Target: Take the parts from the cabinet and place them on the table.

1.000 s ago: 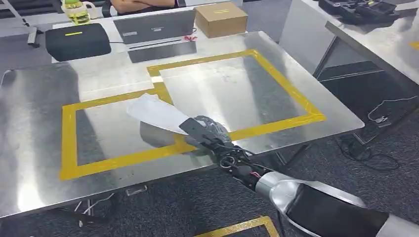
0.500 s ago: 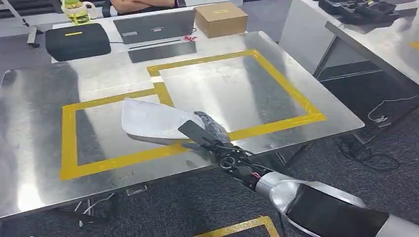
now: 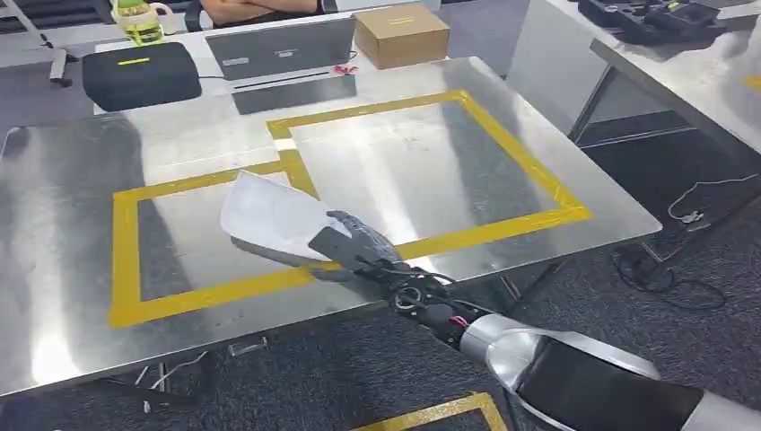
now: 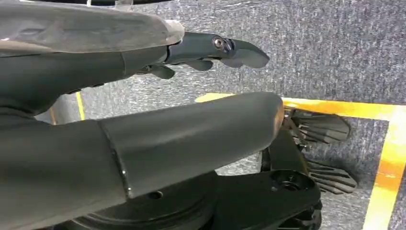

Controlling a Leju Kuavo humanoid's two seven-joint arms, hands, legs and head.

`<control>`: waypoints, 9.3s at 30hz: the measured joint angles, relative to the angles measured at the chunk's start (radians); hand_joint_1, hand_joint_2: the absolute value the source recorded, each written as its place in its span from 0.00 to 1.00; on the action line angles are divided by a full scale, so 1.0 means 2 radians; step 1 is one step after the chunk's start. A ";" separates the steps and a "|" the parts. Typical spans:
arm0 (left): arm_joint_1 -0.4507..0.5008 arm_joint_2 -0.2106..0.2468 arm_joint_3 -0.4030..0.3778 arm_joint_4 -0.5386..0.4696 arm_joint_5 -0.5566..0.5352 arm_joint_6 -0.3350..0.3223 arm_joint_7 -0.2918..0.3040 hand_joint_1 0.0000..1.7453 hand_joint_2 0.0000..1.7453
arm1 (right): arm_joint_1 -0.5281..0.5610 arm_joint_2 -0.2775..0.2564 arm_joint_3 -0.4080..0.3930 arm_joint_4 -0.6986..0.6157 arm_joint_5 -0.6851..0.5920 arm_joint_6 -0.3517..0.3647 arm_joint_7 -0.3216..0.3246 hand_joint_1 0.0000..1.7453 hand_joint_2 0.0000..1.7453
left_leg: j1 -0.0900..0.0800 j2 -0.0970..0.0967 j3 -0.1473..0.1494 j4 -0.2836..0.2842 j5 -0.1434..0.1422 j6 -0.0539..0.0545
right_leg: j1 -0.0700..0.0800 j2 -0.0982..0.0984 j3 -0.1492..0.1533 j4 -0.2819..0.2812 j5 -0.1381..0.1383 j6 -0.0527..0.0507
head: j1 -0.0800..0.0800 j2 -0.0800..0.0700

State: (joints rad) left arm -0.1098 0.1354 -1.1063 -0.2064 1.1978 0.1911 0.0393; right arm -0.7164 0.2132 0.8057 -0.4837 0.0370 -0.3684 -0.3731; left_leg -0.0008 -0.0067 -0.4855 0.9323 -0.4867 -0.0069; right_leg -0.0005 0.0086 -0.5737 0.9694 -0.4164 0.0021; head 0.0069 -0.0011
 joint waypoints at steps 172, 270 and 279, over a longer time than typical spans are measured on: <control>0.001 -0.001 -0.003 0.000 0.028 0.011 0.002 0.00 0.00 | 0.260 -0.121 -0.015 -0.565 -0.226 0.392 -0.114 0.00 1.00 | 0.021 -0.033 -0.020 0.013 0.011 -0.024 | -0.007 0.034 0.023 -0.007 -0.012 0.001 | -0.008 0.000; -0.001 -0.002 -0.001 0.000 0.022 0.005 0.001 0.00 0.00 | 0.305 -0.154 -0.087 -0.629 -0.217 0.353 -0.116 0.00 0.00 | 0.010 -0.007 -0.028 -0.001 0.031 0.008 | 0.003 0.021 0.006 0.019 -0.030 0.004 | 0.001 0.000; 0.000 0.000 -0.001 0.000 0.027 0.007 0.001 0.00 0.00 | 0.305 -0.154 -0.089 -0.629 -0.217 0.362 -0.116 0.00 0.00 | 0.008 0.042 -0.018 0.001 0.022 -0.002 | -0.009 -0.037 0.025 0.000 -0.024 0.023 | 0.019 0.000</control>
State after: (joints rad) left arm -0.1098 0.1354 -1.1082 -0.2064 1.2516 0.2045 0.0416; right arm -0.1064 -0.0954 0.6287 -1.7418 -0.3967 0.3548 -0.6046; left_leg 0.0146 0.0766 -0.5210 0.9353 -0.4429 -0.0113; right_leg -0.0188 -0.0657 -0.5230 0.9702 -0.4634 0.0490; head 0.0450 -0.0011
